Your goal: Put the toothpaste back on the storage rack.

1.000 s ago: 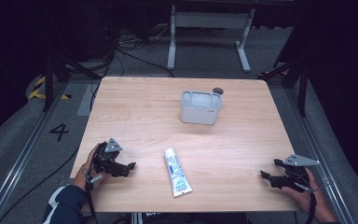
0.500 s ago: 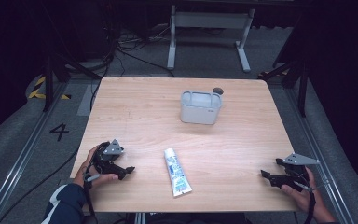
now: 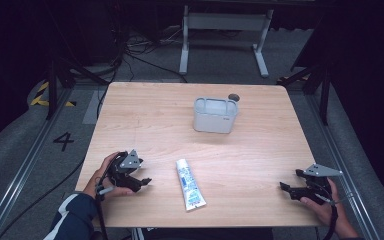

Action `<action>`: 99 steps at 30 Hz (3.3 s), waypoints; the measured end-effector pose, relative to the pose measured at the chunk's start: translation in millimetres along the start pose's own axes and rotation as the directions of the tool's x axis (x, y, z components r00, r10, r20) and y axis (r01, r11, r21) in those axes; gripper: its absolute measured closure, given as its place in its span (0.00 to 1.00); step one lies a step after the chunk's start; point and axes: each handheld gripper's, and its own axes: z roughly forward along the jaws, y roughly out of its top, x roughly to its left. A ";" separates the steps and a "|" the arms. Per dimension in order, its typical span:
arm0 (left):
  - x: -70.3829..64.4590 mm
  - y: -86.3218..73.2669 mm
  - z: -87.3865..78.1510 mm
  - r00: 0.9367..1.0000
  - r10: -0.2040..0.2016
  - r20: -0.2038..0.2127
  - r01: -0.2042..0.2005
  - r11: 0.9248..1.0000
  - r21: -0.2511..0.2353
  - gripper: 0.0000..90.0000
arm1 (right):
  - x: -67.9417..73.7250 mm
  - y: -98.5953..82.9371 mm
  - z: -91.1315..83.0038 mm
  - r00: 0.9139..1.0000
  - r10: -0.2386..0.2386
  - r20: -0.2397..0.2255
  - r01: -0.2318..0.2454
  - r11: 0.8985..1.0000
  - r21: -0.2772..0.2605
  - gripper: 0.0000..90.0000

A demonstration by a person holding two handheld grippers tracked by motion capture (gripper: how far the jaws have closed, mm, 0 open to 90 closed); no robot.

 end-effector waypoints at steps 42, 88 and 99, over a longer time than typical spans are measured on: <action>-46.9 104.8 32.6 0.895 0.386 0.224 -0.418 0.901 0.119 0.23 | 0.4 -0.7 -0.6 1.000 0.000 0.008 0.000 1.000 0.001 0.16; -76.1 156.7 83.0 0.695 0.522 0.495 -0.694 0.667 0.271 0.17 | 0.5 -0.9 -0.7 1.000 0.002 0.009 -0.002 1.000 0.001 0.16; -71.4 149.3 94.7 0.686 0.512 0.517 -0.706 0.640 0.303 0.25 | 0.4 -1.0 -0.8 1.000 0.001 0.008 -0.001 1.000 0.001 0.16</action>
